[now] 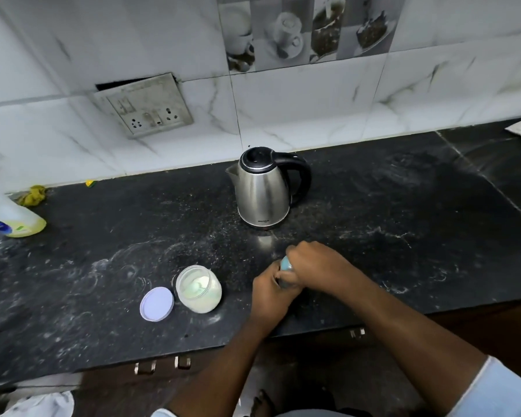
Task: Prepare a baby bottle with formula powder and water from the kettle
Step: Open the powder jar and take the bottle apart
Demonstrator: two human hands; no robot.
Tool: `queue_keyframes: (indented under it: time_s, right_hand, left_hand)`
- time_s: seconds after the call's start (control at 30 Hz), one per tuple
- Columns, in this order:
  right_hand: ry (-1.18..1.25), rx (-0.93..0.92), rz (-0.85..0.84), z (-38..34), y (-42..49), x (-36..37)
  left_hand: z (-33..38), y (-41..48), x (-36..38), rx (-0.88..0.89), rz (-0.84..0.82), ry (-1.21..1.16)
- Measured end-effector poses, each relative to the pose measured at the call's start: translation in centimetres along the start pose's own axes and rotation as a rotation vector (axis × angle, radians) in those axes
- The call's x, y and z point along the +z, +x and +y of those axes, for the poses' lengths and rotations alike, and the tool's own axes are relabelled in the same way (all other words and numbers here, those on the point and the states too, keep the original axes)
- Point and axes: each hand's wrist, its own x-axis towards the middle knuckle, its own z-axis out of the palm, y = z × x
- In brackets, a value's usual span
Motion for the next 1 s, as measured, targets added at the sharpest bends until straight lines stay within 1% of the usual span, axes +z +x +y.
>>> queue_keyframes:
  time_s: [0.07, 0.1, 0.13, 0.17, 0.2, 0.27, 0.3, 0.33, 0.37, 0.4, 0.53, 0.6, 0.67, 0.77, 0.9, 0.93, 1.0]
  right_hand:
    - [0.001, -0.114, -0.009, 1.1, -0.5, -0.9]
    - [0.047, -0.173, 0.016, 2.0, -0.8, -1.2]
    - [0.134, -0.213, 0.07, 3.0, -1.1, -1.5]
    - [0.25, -0.214, 0.148, 4.1, -1.4, -1.7]
    - [0.388, -0.179, 0.242, 5.3, -1.7, -1.7]
    - [0.717, -0.053, 0.457, 7.6, -2.2, -1.0]
    - [0.885, 0.006, 0.538, 8.7, -2.3, -0.3]
    - [1.04, 0.048, 0.575, 9.7, -2.3, 0.7]
    - [1.145, 0.073, 0.586, 10.6, -2.3, 1.7]
    - [1.181, 0.093, 0.588, 11.3, -2.3, 2.9]
    - [1.029, 0.244, 0.691, 12.7, -1.5, 7.5]
    - [0.878, 0.263, 0.737, 12.8, -0.9, 9.3]
    - [0.757, 0.247, 0.729, 12.7, -0.3, 10.6]
    - [0.678, 0.263, 0.654, 12.3, 0.1, 12.0]
    - [0.68, 0.29, 0.595, 12.3, 0.1, 12.1]
    - [0.658, 0.29, 0.597, 12.2, 0.0, 11.9]
    - [0.555, 0.269, 0.695, 11.5, -0.5, 11.2]
  left_hand:
    - [-0.2, 0.2, 0.1, -0.013, -0.005, 0.001]
    - [-0.3, 0.4, 0.1, -0.024, -0.011, 0.0]
    - [-0.3, 0.5, 0.1, -0.033, -0.016, 0.002]
    - [-0.4, 0.6, 0.1, -0.034, -0.014, 0.007]
    - [-0.6, 0.6, 0.2, -0.029, -0.002, 0.019]
    - [-0.7, 0.5, 0.3, -0.024, 0.015, 0.032]
    - [-0.7, 0.5, 0.4, -0.028, 0.019, 0.028]
    - [-0.8, 0.4, 0.5, -0.033, 0.021, 0.027]
    - [-0.8, 0.4, 0.5, -0.037, 0.024, 0.029]
    - [-0.8, 0.4, 0.5, -0.04, 0.027, 0.03]
    - [-0.7, 0.5, 0.6, -0.044, 0.036, 0.04]
    - [-0.7, 0.5, 0.6, -0.041, 0.043, 0.042]
    - [-0.7, 0.4, 0.6, -0.036, 0.044, 0.051]
    - [-0.8, 0.5, 0.5, -0.039, 0.035, 0.057]
    - [-0.7, 0.5, 0.5, -0.038, 0.029, 0.058]
    - [-0.6, 0.4, 0.5, -0.036, 0.029, 0.058]
    - [-0.5, 0.4, 0.5, -0.029, 0.028, 0.062]
